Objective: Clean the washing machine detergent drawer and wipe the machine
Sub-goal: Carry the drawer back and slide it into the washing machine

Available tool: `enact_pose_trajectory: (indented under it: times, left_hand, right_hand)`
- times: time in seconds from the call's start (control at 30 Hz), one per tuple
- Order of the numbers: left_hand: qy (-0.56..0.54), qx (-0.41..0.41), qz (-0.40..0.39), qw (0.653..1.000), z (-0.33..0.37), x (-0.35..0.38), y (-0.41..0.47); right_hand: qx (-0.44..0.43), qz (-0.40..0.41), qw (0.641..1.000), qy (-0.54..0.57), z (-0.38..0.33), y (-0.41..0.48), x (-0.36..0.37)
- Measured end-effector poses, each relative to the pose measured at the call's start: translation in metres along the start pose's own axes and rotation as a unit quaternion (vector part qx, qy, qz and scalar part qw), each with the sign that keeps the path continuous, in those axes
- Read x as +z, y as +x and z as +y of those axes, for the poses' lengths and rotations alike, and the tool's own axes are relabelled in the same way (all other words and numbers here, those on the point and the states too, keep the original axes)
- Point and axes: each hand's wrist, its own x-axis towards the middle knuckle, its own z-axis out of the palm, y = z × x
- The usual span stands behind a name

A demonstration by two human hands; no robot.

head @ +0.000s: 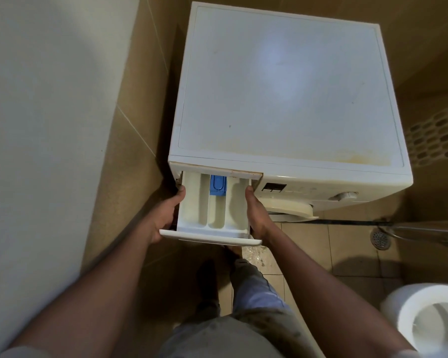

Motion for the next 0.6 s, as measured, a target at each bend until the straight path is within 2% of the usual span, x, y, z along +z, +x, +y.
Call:
enact_pose_trajectory:
  times: [0.1,0.2,0.33,0.4,0.47,0.53,0.6]
  left_hand:
    - [0.004,-0.001,0.009,1.0,-0.004,-0.004,0.004]
    - [-0.024,0.016,0.053,0.998,-0.007,-0.004,-0.002]
    - [-0.194,0.031,0.144,0.97,-0.025,0.001,-0.016]
    - [-0.252,0.006,0.176,0.951,-0.048,0.008,-0.02]
    - [-0.298,-0.022,0.163,0.94,-0.074,0.021,-0.025]
    - [-0.346,-0.04,0.157,0.924,-0.096,0.035,-0.027]
    - [-0.403,-0.037,0.138,0.904,-0.11,0.052,-0.032]
  right_hand:
    - [-0.012,0.002,1.0,-0.02,-0.003,-0.003,0.0]
    - [-0.031,0.028,0.997,-0.061,-0.002,-0.01,-0.002]
    - [-0.144,0.168,0.975,-0.014,0.019,-0.022,-0.014]
    - [-0.144,0.246,0.959,0.006,0.038,-0.028,-0.019]
    - [-0.102,0.293,0.951,-0.002,0.063,-0.034,-0.021]
    - [-0.038,0.274,0.961,-0.021,0.088,-0.04,-0.019]
    - [0.001,0.174,0.982,-0.076,0.108,-0.055,-0.008]
